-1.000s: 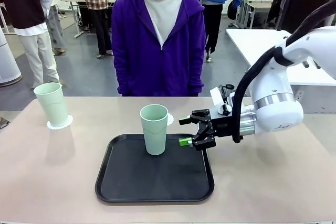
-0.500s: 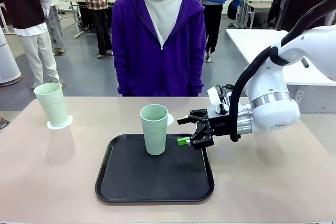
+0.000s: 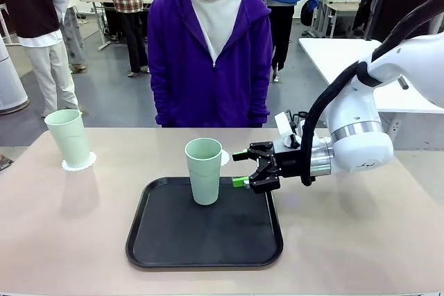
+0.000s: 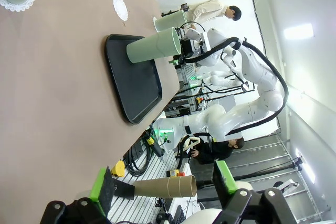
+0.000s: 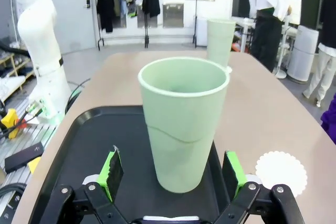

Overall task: Place coasters on the table and set cups on them.
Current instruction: Take one Reusable plastic cup from the Flat Tray and place it on a coaster set by the human.

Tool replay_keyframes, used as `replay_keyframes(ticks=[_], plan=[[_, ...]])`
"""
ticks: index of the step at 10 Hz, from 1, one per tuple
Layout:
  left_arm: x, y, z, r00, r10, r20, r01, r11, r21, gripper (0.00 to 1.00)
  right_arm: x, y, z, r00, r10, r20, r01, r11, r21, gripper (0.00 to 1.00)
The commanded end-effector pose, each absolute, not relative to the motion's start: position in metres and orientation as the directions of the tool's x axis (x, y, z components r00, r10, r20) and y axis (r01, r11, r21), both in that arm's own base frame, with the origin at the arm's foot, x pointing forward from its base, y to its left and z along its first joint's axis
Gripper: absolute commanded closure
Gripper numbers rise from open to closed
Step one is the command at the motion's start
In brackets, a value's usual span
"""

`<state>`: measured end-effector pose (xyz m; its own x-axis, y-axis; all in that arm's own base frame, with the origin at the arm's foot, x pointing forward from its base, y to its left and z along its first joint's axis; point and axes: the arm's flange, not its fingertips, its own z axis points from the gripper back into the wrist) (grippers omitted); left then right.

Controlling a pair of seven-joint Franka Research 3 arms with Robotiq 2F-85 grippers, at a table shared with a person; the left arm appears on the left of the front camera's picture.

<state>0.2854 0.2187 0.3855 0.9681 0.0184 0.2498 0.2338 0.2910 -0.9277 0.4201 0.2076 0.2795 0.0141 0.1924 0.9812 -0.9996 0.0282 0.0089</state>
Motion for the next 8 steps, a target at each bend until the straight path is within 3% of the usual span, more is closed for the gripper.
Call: replay_keyframes(ticks=[1,8], plan=[[0.284,0.22,0.387,0.963,0.025,0.267,0.249,0.282,-0.926,0.0,0.431,0.214,0.27,0.059,0.143,0.988,-0.996,0.08,0.048,0.0],[0.284,0.22,0.387,0.963,0.025,0.267,0.249,0.282,-0.926,0.0,0.439,0.24,0.249,0.093,0.228,0.969,-0.995,0.048,0.084,0.0]])
